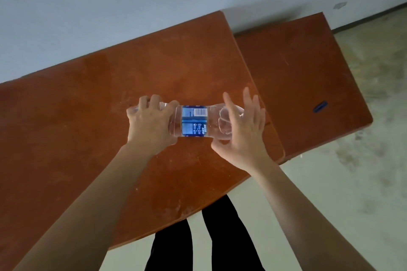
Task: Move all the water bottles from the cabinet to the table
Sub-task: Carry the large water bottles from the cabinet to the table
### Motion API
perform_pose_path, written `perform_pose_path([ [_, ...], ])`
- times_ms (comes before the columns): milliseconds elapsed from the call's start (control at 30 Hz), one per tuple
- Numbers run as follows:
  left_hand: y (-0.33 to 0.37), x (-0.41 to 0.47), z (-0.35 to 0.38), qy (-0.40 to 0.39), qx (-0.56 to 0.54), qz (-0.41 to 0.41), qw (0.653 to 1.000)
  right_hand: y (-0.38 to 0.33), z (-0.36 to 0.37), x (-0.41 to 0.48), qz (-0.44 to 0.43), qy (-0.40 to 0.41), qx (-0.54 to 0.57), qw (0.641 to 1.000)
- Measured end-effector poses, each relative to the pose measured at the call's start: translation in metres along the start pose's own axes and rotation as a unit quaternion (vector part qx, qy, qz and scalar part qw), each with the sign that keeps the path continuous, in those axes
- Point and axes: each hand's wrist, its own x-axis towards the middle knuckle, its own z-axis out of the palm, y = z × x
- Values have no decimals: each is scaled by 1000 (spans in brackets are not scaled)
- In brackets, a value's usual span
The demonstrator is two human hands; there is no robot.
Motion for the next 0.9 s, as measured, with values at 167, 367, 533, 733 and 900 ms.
perform_pose_path([
  [167,11,-6,-10,-105,-28,-29,994,-4,-10,38,-52,-133,-175,974],
  [367,23,-22,2,-122,-33,-54,990,4,0,40,-90,-133,-215,963],
  [533,27,-24,9,-112,-25,-70,991,5,3,38,-92,-110,-193,971],
  [733,34,-34,-1,-101,-23,-81,991,7,2,32,-100,-97,-190,972],
  [900,51,-55,-20,-111,4,-90,990,2,-14,7,-92,-93,-182,974],
])
